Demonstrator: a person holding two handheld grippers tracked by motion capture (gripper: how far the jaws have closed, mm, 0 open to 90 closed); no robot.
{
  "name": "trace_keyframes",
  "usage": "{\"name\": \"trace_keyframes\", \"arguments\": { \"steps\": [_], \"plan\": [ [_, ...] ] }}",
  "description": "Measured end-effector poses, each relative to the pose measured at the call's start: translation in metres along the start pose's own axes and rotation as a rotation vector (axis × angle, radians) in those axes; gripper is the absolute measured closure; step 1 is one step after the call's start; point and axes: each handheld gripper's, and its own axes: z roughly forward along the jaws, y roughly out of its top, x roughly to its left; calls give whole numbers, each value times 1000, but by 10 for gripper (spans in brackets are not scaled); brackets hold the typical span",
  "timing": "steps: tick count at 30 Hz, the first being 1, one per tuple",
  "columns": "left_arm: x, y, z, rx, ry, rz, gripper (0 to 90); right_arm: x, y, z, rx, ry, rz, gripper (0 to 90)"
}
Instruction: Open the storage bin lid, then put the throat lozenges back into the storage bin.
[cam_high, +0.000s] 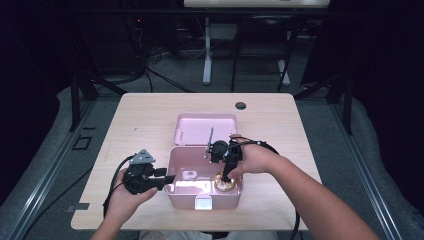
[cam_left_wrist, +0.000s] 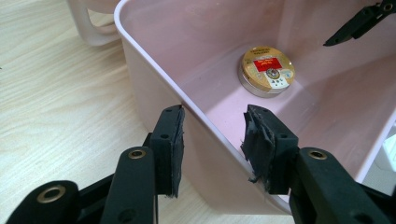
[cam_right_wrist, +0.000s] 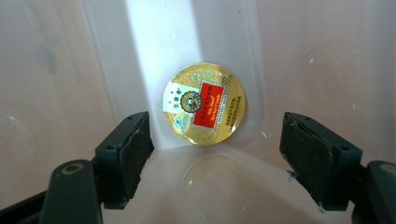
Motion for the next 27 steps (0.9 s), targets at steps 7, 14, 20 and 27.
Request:
{"name": "trace_keyframes", "arguments": {
  "steps": [7,14,20,27],
  "plan": [
    [0,0,0,0,0,0,575,-1,-2,-7,-4,8,4,257],
    [0,0,0,1,0,0,574,-5,-3,-17,-25,-5,41,293],
    [0,1,0,3,0,0,574,-17,-7,-24,-91,-36,147,347],
    [0,1,0,2,0,0,574,-32,-14,-31,-114,-70,253,406]
  ]
}}
